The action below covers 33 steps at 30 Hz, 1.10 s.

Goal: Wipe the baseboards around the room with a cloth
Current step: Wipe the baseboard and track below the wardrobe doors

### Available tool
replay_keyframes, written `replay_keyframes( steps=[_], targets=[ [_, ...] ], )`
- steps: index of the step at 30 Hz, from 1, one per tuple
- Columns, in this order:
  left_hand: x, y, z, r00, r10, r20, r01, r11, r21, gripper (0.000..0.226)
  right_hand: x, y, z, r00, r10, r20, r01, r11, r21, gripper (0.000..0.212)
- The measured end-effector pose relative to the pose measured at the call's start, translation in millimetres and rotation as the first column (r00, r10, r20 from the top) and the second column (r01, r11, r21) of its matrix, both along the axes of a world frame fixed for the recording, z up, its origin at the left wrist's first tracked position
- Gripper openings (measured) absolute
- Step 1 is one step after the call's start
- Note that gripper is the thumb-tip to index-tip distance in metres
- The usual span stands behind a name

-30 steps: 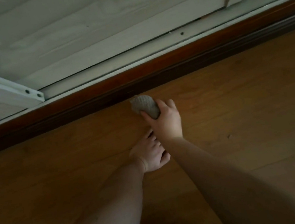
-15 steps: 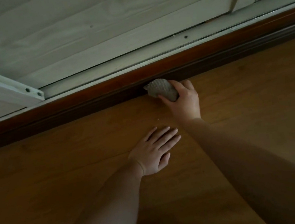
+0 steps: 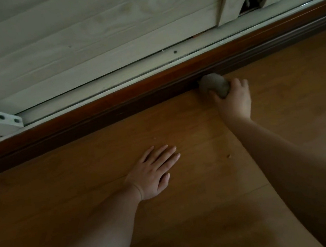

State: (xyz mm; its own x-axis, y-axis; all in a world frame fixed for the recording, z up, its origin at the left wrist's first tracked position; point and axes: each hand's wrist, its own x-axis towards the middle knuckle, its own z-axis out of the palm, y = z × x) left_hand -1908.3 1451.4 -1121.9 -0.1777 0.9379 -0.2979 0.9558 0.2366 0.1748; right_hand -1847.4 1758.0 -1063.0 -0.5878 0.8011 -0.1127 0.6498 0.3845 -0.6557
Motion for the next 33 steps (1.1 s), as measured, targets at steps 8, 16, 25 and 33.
replay_keyframes(
  steps=[8,16,25,33],
  targets=[
    [-0.3,0.2,4.6,0.999,0.0,-0.041,0.001,0.999,0.038,0.055,-26.4,-126.4,2.9,0.96,0.248,-0.129,-0.261,0.961,-0.093,0.051],
    [1.0,-6.7,-7.0,0.999,0.032,-0.035,-0.037,0.985,-0.166,0.068,-79.6,-188.4,15.3,0.903,0.345,-0.256,-0.375,0.924,-0.078,0.048],
    [1.4,0.1,3.6,0.998,0.021,-0.064,-0.012,0.989,0.145,0.046,-83.3,-154.0,11.2,0.936,0.279,-0.213,-0.302,0.95,-0.084,0.048],
    [0.8,-1.4,-2.9,0.998,0.009,-0.055,-0.007,1.0,0.03,0.064,-43.6,-52.4,23.7,0.979,0.14,-0.149,-0.146,0.989,-0.032,0.047]
  ],
)
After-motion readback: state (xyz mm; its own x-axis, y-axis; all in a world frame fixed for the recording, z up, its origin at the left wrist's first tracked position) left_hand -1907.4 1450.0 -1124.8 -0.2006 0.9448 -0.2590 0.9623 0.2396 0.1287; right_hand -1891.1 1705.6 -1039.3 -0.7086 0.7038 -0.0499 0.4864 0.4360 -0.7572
